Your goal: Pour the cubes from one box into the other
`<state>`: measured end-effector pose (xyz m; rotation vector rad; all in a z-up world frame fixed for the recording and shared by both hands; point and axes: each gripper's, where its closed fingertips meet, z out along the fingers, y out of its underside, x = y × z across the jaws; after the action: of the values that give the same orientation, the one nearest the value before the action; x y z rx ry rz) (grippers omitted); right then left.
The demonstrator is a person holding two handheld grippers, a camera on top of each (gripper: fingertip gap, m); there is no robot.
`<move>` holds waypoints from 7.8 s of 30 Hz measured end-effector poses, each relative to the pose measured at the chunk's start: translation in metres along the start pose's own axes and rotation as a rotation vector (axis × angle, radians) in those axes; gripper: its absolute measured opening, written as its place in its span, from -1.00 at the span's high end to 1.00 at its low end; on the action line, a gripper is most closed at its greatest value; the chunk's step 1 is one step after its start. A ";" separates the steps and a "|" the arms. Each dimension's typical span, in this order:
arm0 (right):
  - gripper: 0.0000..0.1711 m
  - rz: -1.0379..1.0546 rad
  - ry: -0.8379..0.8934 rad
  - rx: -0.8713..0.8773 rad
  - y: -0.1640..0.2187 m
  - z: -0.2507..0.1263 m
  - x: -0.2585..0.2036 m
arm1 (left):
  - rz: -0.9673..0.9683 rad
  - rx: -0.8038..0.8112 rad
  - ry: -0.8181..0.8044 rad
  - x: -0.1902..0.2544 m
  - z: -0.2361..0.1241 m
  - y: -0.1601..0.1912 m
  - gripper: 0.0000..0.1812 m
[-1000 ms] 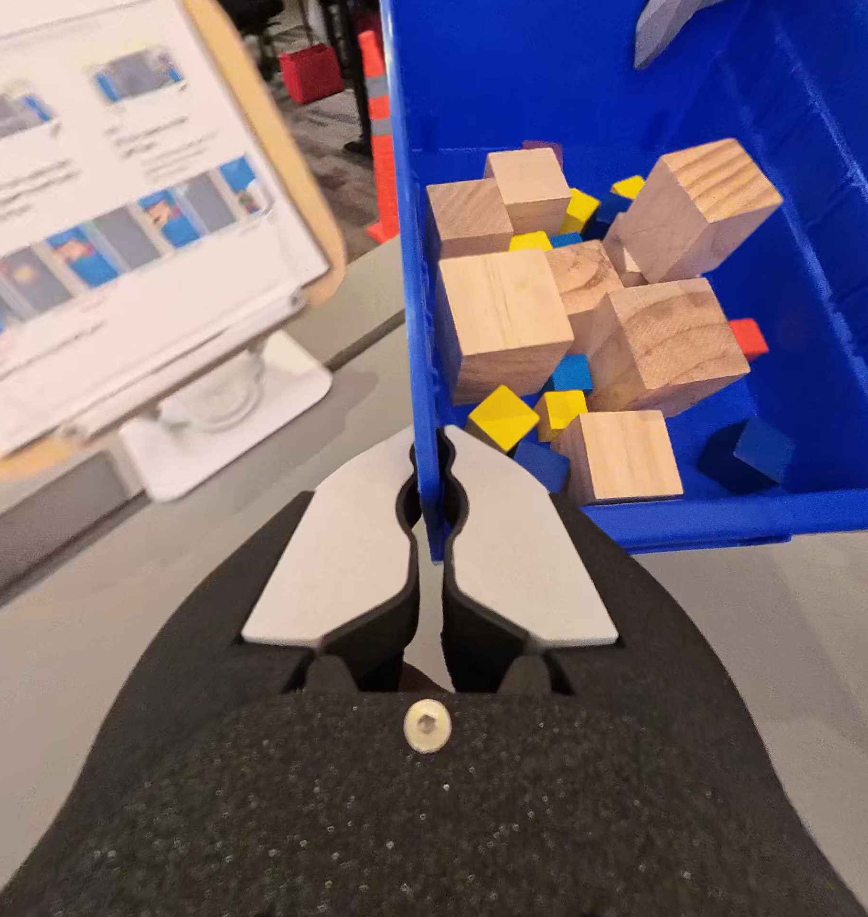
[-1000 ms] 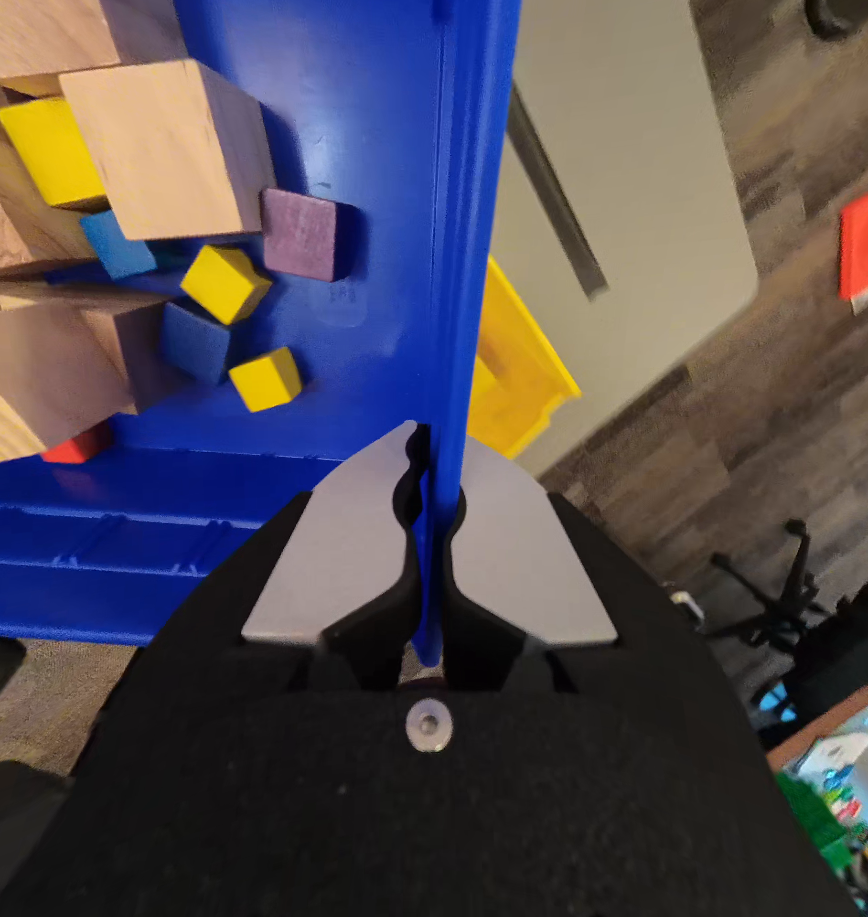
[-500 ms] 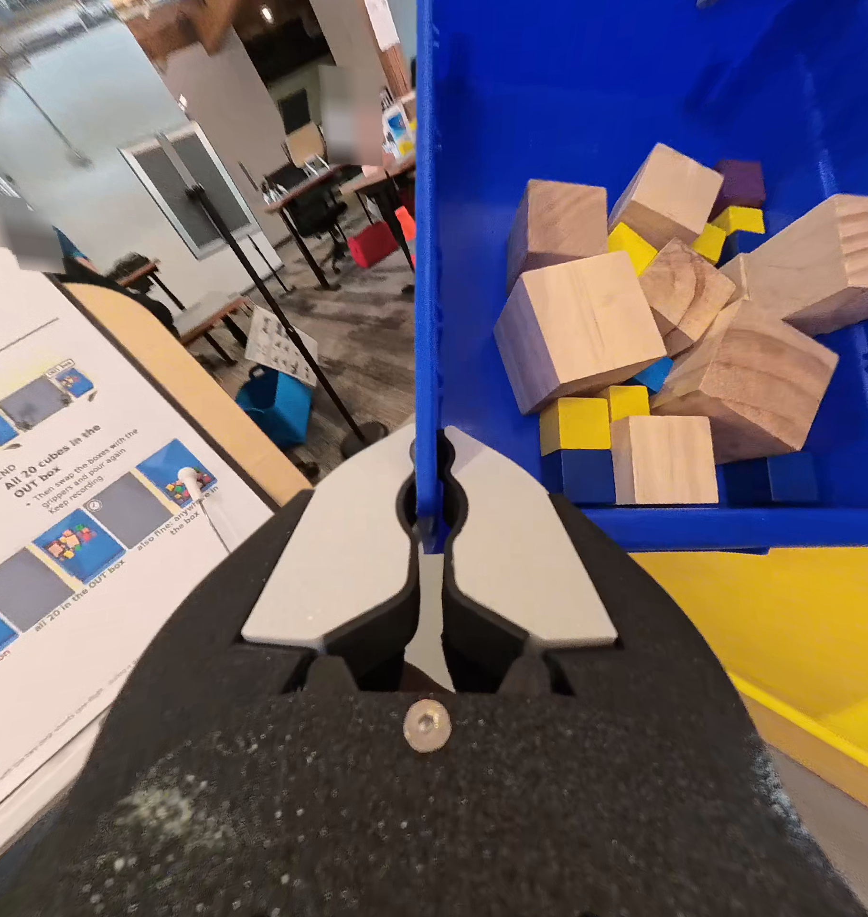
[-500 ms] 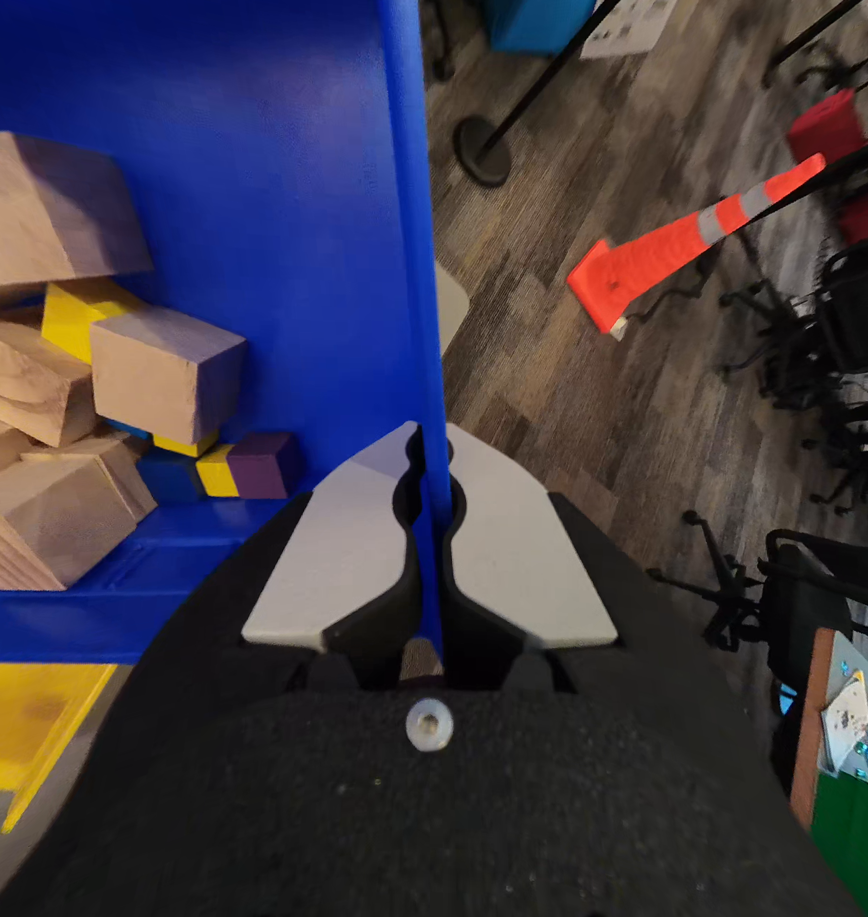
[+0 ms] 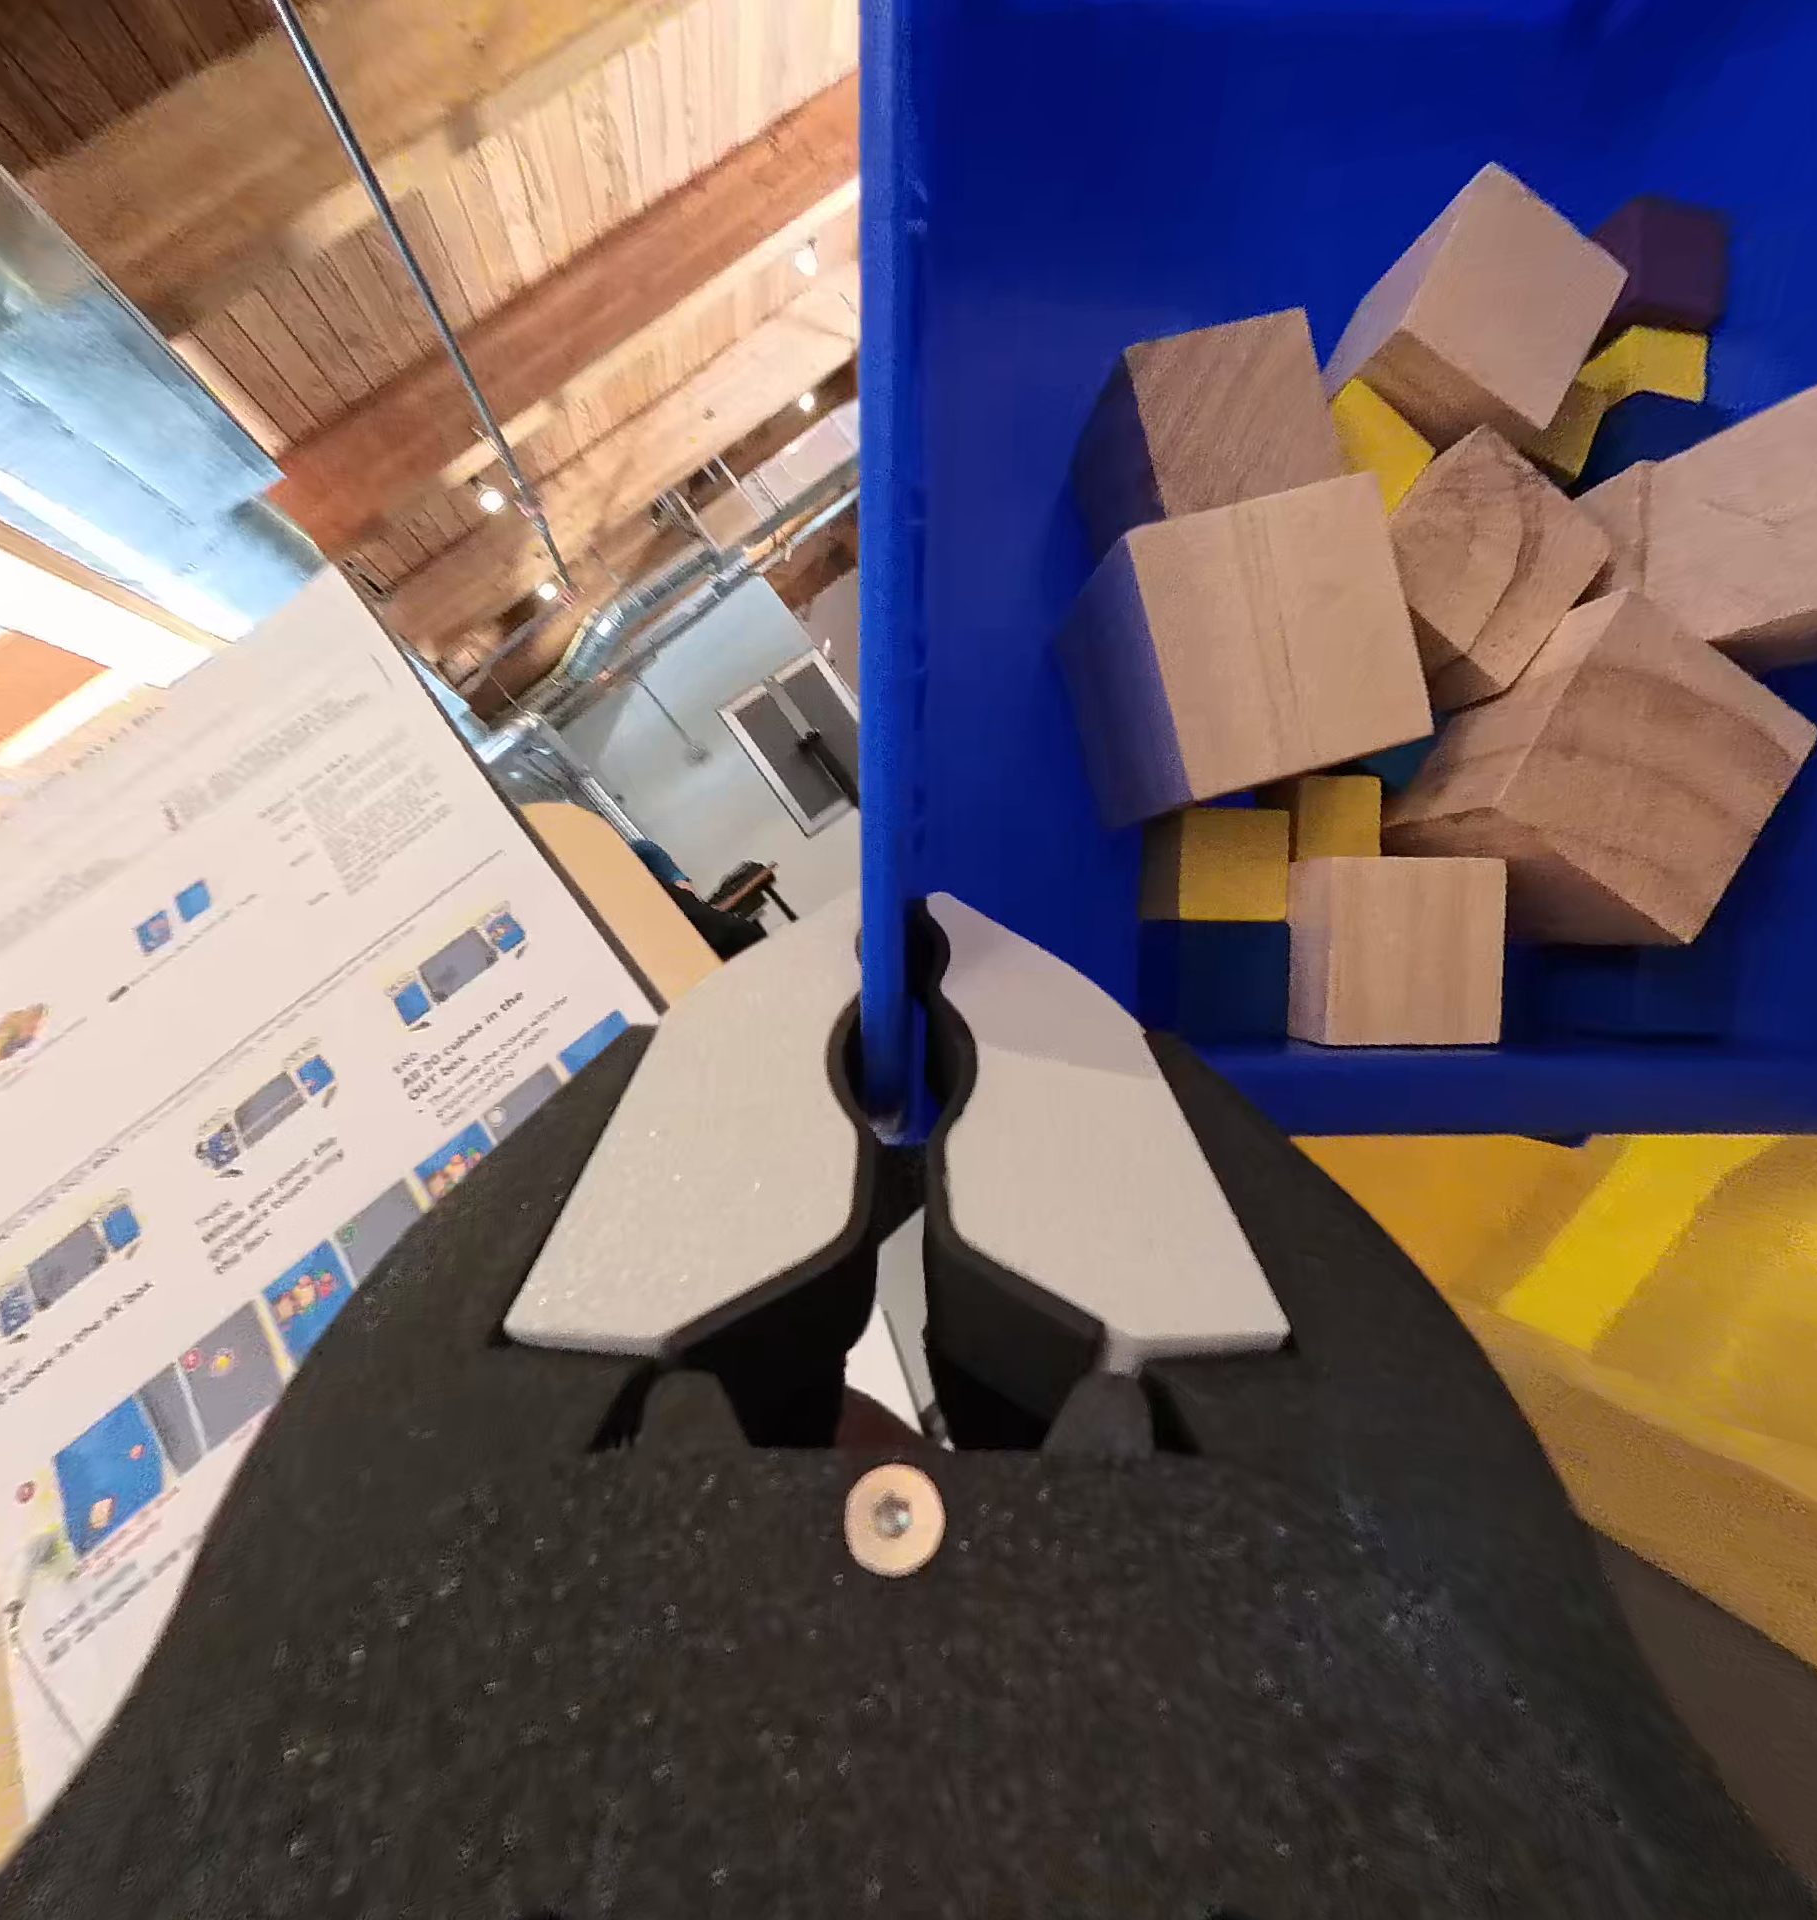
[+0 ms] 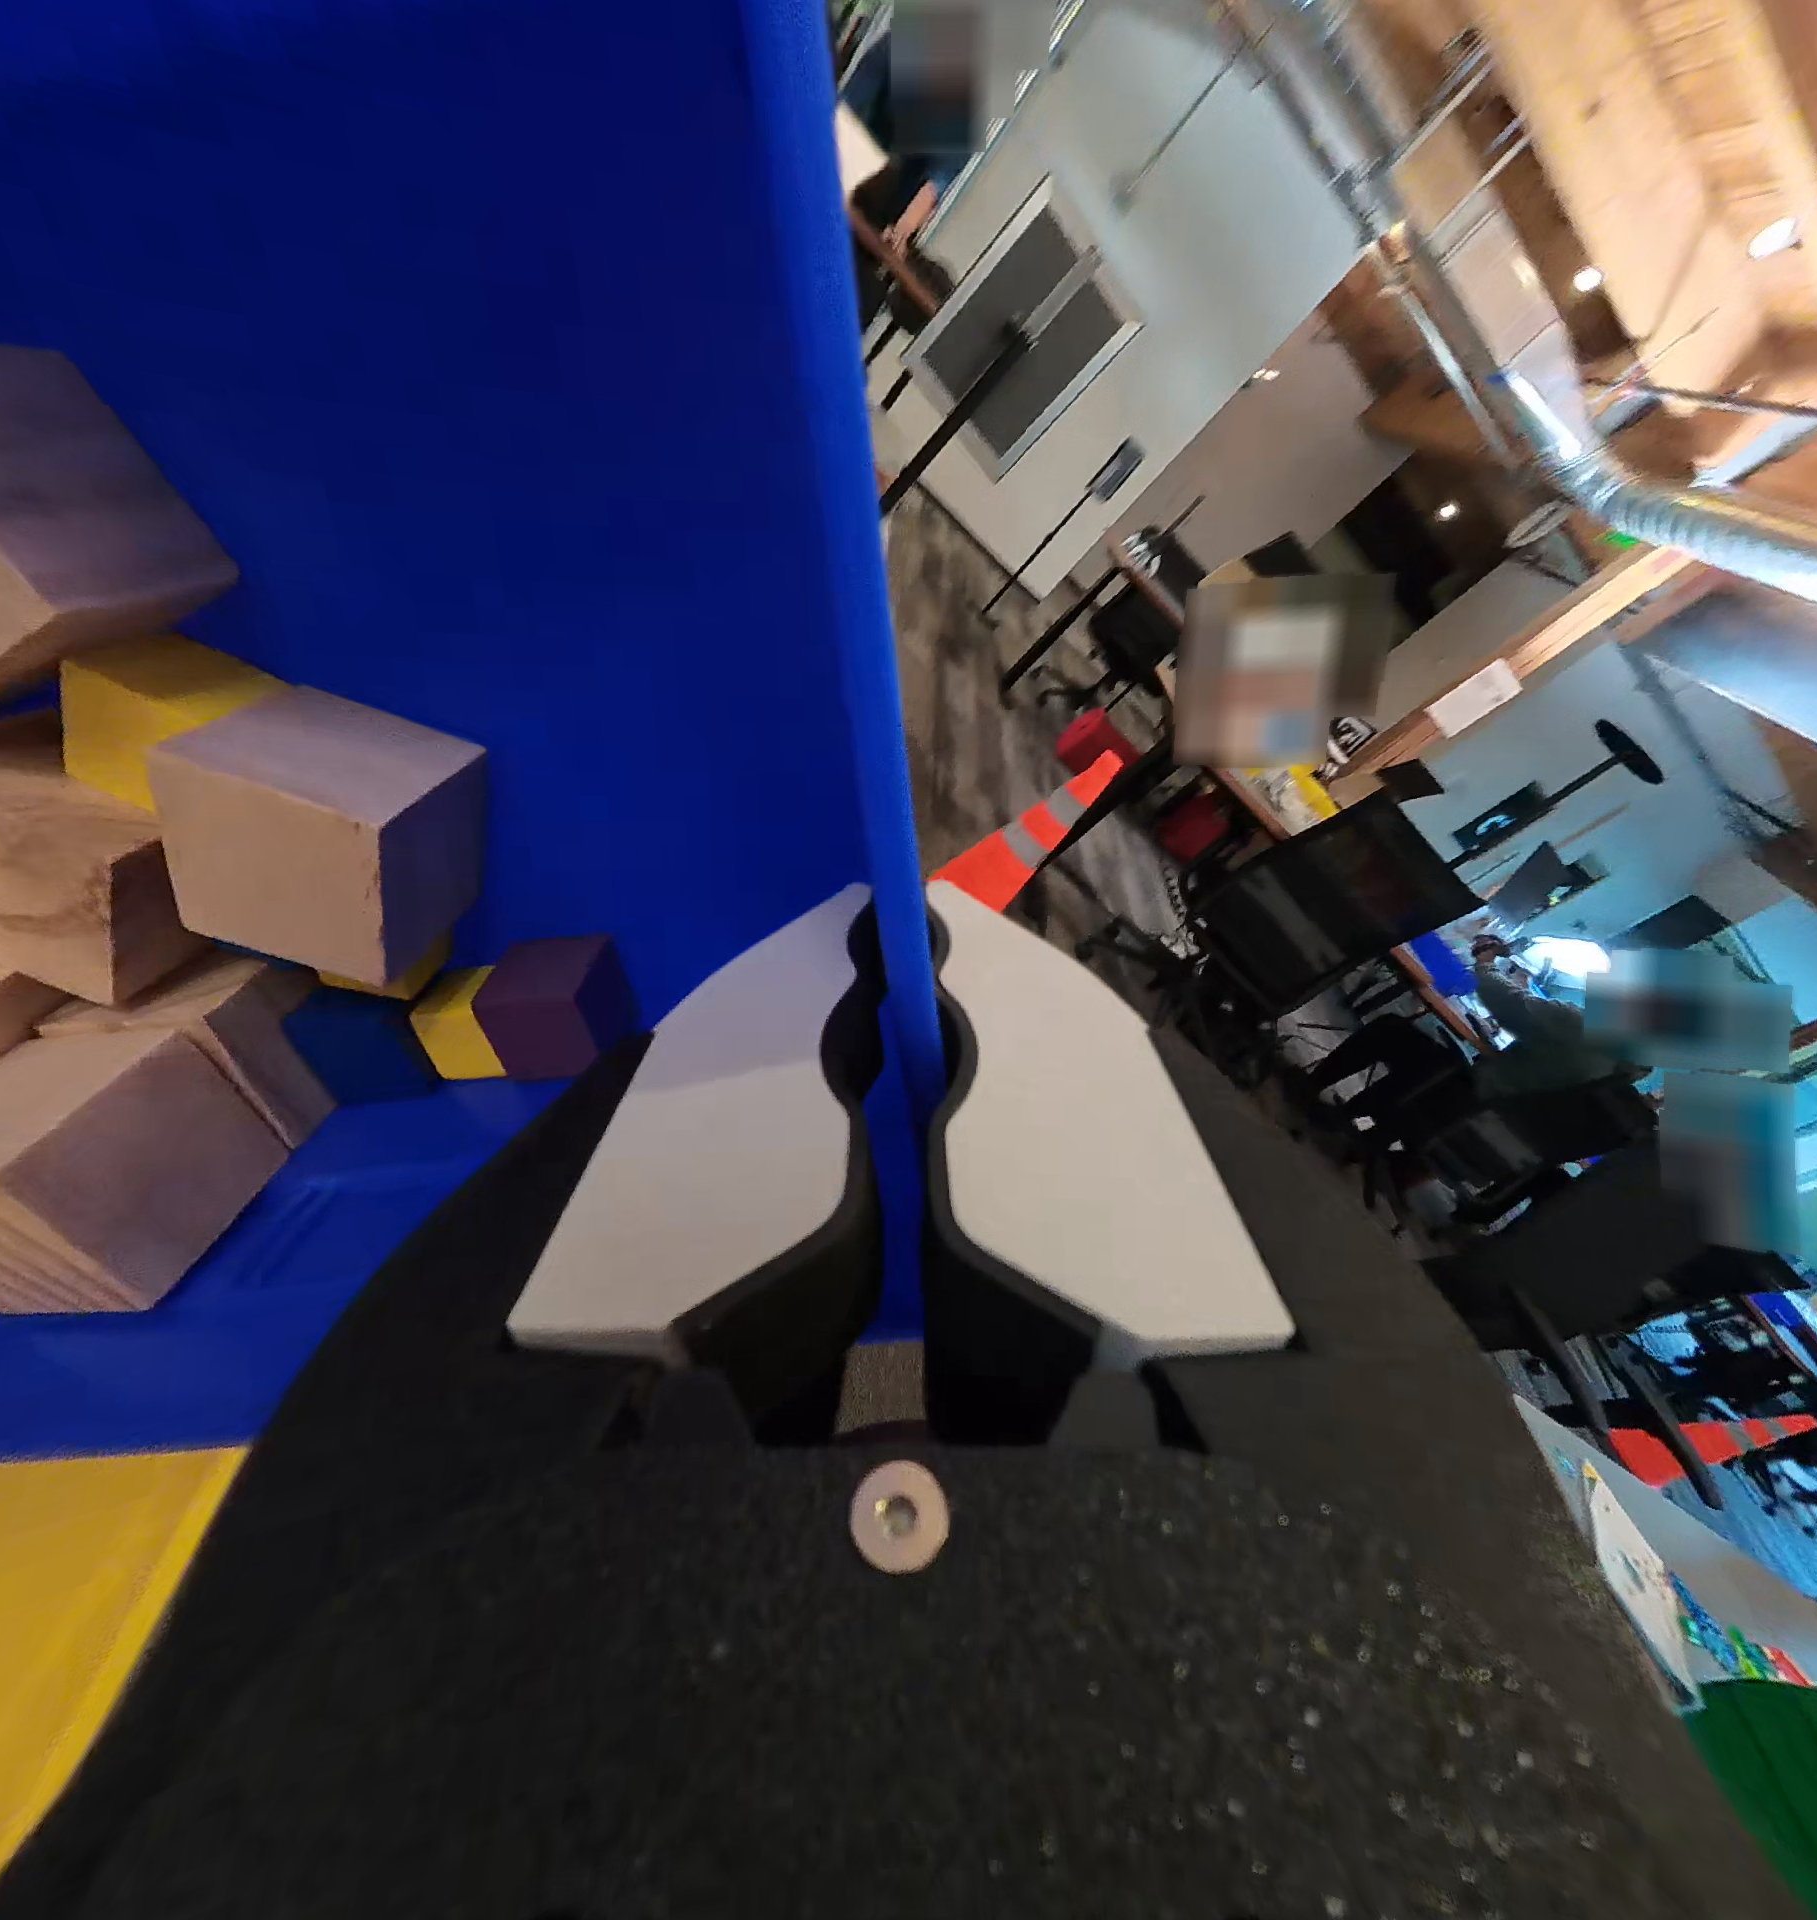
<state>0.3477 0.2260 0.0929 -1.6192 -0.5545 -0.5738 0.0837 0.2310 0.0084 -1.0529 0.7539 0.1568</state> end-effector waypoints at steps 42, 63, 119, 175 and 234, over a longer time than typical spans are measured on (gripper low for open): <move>0.96 -0.017 0.378 0.419 -0.044 -0.090 0.048 | 0.193 0.225 -0.263 -0.035 -0.001 -0.072 0.97; 0.96 -0.380 -0.842 -0.174 -0.268 -0.031 -0.415 | -0.425 -0.818 -0.052 -0.245 -0.378 0.136 0.96; 0.66 0.716 -0.156 -0.090 0.078 -0.232 -0.228 | -0.823 -0.745 -0.224 -0.222 -0.488 0.158 0.56; 0.95 0.896 -0.073 -0.326 0.131 -0.127 -0.196 | -0.738 -0.846 0.091 0.119 -0.160 0.021 0.95; 0.33 0.378 -0.834 -0.051 -0.221 -0.304 -0.634 | -0.718 -0.997 -0.409 -0.282 -0.566 0.210 0.96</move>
<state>-0.2931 -0.0689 -0.1205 -1.9238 -0.8045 0.4058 -0.4975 -0.0681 -0.1218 -2.0901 -0.1683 0.1181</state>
